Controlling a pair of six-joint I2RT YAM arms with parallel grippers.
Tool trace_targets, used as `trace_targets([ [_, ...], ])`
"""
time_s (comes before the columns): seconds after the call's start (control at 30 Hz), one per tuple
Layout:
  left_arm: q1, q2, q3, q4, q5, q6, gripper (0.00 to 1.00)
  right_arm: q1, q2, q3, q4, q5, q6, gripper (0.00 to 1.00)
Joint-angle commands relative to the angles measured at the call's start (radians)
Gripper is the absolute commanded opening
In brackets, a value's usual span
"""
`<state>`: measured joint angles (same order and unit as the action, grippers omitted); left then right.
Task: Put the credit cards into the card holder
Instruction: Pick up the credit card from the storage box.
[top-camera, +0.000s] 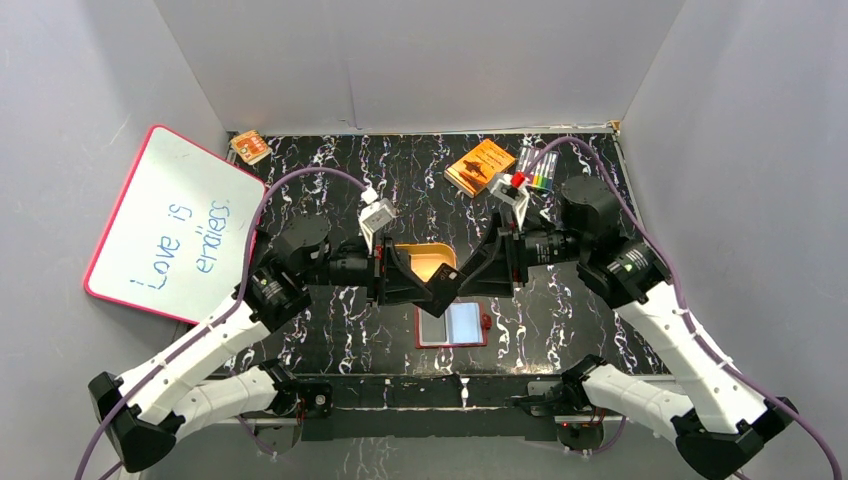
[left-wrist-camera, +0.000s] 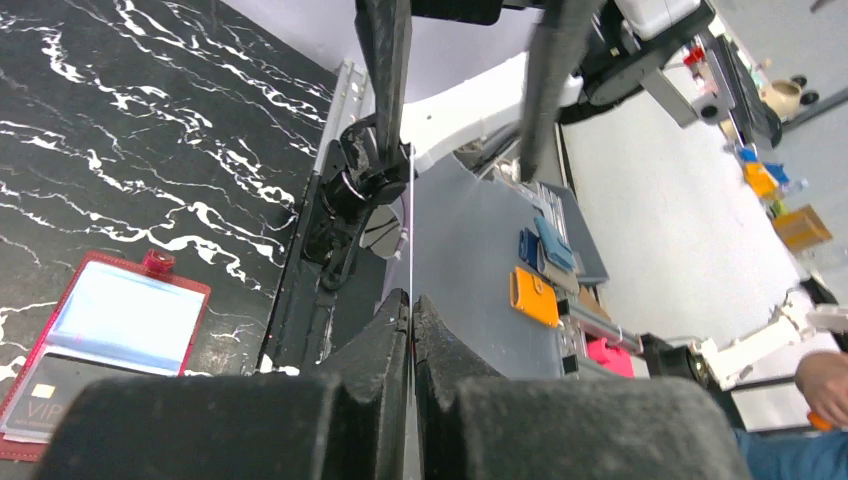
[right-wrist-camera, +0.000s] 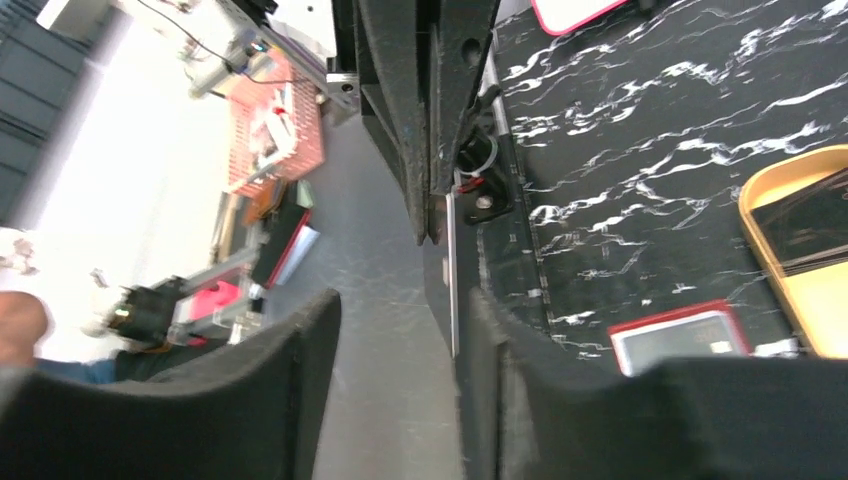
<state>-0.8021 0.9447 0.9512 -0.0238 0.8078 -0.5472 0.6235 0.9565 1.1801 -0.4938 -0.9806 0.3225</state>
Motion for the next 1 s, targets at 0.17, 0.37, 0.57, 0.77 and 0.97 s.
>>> trace_targets([
  [0.17, -0.001, -0.112, -0.200, 0.405, -0.278, -0.279, 0.00, 0.000, -0.181, -0.115, 0.299, 0.191, 0.231, 0.88],
  [0.37, 0.000, -0.154, -0.319, 0.581, -0.401, -0.394, 0.00, 0.000, -0.251, -0.205, 0.338, 0.349, 0.317, 0.89],
  [0.57, 0.000, -0.146, -0.355, 0.656, -0.441, -0.454, 0.00, -0.001, -0.231, -0.290, 0.474, 0.393, 0.452, 0.81],
  [0.77, -0.001, -0.127, -0.377, 0.733, -0.428, -0.504, 0.00, -0.001, -0.179, -0.350, 0.664, 0.385, 0.558, 0.71],
  [0.97, -0.001, -0.123, -0.390, 0.753, -0.429, -0.522, 0.00, 0.000, -0.140, -0.404, 0.852, 0.344, 0.662, 0.58],
])
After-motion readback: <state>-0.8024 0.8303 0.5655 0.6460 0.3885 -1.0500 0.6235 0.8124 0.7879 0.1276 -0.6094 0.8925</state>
